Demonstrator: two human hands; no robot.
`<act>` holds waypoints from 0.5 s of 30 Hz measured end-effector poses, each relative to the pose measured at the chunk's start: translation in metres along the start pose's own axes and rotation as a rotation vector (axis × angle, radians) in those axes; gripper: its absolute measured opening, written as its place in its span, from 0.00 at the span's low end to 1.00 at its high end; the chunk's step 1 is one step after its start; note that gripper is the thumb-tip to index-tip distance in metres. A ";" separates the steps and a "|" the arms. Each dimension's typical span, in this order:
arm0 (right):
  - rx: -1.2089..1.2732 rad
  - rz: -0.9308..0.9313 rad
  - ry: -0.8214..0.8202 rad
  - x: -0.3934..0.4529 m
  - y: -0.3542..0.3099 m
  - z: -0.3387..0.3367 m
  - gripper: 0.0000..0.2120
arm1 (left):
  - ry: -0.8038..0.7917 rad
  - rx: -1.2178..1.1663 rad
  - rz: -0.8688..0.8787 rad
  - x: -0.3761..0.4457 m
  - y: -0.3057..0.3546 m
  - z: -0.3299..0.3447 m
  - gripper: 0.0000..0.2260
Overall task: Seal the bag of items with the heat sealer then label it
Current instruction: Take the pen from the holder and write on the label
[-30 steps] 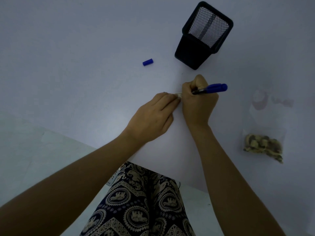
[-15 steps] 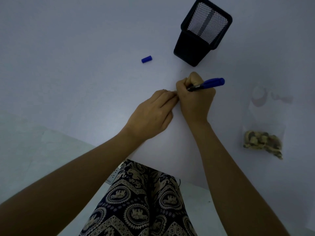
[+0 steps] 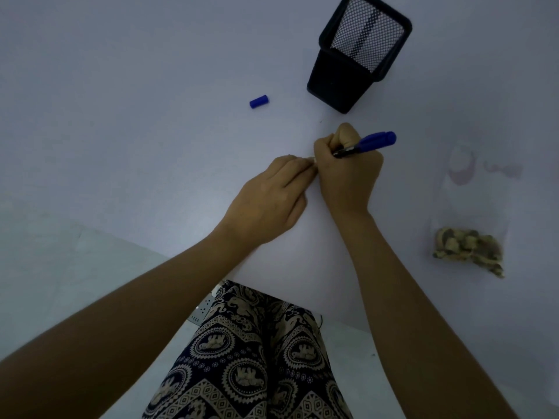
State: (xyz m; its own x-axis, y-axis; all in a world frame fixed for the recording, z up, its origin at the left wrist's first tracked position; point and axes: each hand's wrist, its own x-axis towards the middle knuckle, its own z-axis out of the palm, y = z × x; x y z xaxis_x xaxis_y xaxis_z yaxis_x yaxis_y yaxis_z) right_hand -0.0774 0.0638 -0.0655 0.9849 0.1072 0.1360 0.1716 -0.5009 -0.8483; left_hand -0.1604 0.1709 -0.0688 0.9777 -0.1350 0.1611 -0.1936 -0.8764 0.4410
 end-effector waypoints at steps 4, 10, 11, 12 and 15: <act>0.011 0.012 0.001 -0.001 0.001 -0.001 0.16 | -0.004 0.005 0.002 -0.001 -0.001 0.000 0.15; 0.017 0.059 0.010 -0.001 0.003 -0.001 0.17 | 0.006 0.007 0.007 0.000 0.000 0.001 0.16; 0.012 0.064 0.008 -0.001 0.003 -0.001 0.16 | 0.004 0.009 0.006 0.000 0.000 0.001 0.16; 0.007 0.069 0.008 -0.001 0.003 -0.001 0.15 | 0.001 0.011 0.004 0.000 0.000 0.000 0.16; -0.001 0.081 0.017 -0.001 0.003 -0.002 0.14 | -0.008 0.008 0.001 0.000 0.001 0.000 0.16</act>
State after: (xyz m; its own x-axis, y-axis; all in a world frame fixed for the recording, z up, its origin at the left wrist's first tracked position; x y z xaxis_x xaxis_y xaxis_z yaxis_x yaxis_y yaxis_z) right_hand -0.0780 0.0603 -0.0674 0.9958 0.0522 0.0758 0.0918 -0.5085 -0.8561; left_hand -0.1602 0.1700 -0.0681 0.9781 -0.1395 0.1544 -0.1940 -0.8800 0.4336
